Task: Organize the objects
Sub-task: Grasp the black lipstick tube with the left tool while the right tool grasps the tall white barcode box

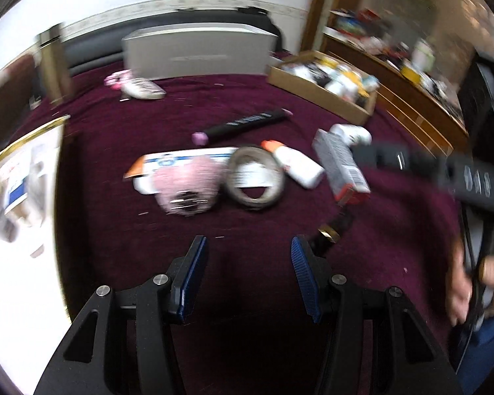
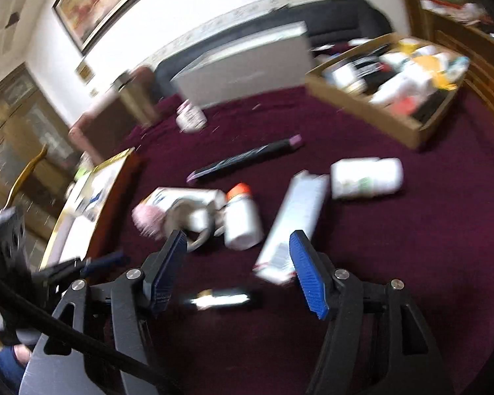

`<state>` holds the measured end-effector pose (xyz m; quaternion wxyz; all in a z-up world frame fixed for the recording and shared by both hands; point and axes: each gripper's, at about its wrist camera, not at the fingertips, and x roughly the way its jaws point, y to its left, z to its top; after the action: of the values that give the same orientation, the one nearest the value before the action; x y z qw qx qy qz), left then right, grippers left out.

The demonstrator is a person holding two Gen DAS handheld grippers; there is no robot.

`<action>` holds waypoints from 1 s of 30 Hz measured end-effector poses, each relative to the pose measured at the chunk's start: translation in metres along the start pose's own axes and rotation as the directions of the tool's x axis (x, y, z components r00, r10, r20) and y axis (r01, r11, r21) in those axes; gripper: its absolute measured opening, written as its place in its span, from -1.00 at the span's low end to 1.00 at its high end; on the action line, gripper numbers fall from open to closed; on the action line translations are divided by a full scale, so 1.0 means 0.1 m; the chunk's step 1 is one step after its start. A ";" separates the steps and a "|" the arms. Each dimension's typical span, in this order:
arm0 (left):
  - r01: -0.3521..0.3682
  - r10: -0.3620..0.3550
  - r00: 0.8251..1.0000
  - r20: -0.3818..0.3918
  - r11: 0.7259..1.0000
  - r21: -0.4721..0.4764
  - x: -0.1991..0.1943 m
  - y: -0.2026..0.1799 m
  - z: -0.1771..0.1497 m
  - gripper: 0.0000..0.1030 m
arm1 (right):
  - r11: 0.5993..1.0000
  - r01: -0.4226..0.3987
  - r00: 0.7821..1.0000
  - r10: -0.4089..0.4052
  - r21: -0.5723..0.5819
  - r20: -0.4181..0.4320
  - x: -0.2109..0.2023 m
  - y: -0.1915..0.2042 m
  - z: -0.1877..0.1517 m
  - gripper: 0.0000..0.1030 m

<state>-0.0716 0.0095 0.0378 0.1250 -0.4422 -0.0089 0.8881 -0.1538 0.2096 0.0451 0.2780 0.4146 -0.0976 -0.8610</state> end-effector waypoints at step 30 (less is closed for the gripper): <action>0.007 -0.007 1.000 -0.003 0.985 0.175 0.21 -0.52 -0.15 -0.73 | 0.983 0.181 0.981 -0.182 -0.013 -0.064 0.36 -0.07 -0.02 -0.21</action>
<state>-0.0610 0.0633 0.0187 0.1664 -0.4306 0.0676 0.8845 -0.1736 0.1956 0.0172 0.2028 0.4484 -0.0473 -0.8692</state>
